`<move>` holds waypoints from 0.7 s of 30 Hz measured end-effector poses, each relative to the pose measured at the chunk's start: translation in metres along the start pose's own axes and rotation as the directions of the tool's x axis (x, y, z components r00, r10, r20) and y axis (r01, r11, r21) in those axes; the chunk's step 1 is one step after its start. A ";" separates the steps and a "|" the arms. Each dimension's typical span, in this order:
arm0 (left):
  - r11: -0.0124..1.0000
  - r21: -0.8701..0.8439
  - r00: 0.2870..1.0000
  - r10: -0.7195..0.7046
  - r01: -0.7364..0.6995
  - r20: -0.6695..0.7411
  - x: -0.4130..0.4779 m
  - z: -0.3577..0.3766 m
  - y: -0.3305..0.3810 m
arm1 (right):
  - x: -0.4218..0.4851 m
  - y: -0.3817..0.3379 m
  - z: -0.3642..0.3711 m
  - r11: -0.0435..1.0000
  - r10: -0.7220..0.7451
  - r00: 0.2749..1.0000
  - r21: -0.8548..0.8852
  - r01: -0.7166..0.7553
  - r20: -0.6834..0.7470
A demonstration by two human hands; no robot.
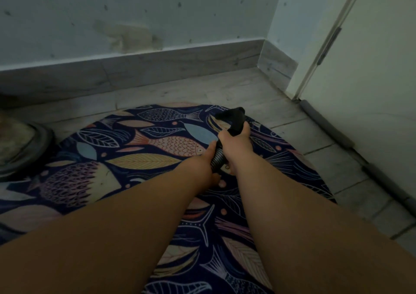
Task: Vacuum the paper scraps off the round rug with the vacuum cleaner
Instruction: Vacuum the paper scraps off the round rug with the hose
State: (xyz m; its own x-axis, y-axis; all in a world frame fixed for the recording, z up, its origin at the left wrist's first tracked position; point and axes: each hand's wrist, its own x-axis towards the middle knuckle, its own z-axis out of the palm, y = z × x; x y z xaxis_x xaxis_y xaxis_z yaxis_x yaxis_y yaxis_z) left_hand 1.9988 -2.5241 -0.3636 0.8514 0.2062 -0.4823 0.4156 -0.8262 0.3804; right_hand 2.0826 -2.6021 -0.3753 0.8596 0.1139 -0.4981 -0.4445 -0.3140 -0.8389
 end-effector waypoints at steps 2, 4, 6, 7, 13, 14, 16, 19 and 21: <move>1.000 -0.011 1.000 -0.016 0.016 -0.016 -0.003 -0.004 -0.012 | 0.002 -0.002 0.013 1.000 -0.019 1.000 -0.014 0.019 0.012; 0.999 -0.026 0.999 -0.033 0.032 -0.036 -0.006 -0.007 -0.027 | -0.001 -0.003 0.030 0.999 -0.026 0.999 -0.034 0.027 0.032; 0.999 -0.030 0.998 -0.039 0.038 -0.046 -0.009 -0.009 -0.038 | -0.005 -0.005 0.042 0.998 -0.021 0.999 -0.051 0.024 0.048; 0.998 -0.035 0.998 -0.047 0.046 -0.044 -0.012 -0.010 -0.044 | -0.007 -0.006 0.049 0.998 -0.018 0.998 -0.060 0.022 0.062; 0.994 -0.033 0.994 -0.106 0.104 -0.038 -0.025 -0.021 -0.072 | -0.021 -0.011 0.080 0.994 -0.006 0.993 -0.111 0.019 0.118; 0.993 -0.032 0.993 -0.115 0.114 -0.038 -0.028 -0.023 -0.077 | -0.025 -0.012 0.085 0.992 -0.005 0.993 -0.124 0.020 0.117; 0.992 -0.040 0.992 -0.124 0.122 -0.038 -0.034 -0.026 -0.083 | -0.031 -0.013 0.095 0.991 0.006 0.993 -0.131 0.009 0.117; 0.990 -0.046 0.990 -0.133 0.131 -0.055 -0.045 -0.029 -0.093 | -0.041 -0.014 0.106 0.991 0.022 0.991 -0.137 -0.004 0.129; 0.990 -0.041 0.990 -0.134 0.132 -0.052 -0.051 -0.030 -0.098 | -0.048 -0.014 0.112 0.990 0.030 0.990 -0.141 -0.010 0.140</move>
State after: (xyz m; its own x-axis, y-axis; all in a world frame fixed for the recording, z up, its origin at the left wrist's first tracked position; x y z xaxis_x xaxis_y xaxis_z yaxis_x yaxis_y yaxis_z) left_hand 1.9240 -2.4383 -0.3523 0.8034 0.3423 -0.4872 0.5372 -0.7696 0.3451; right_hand 2.0198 -2.4979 -0.3643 0.8023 0.2350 -0.5487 -0.4129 -0.4453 -0.7945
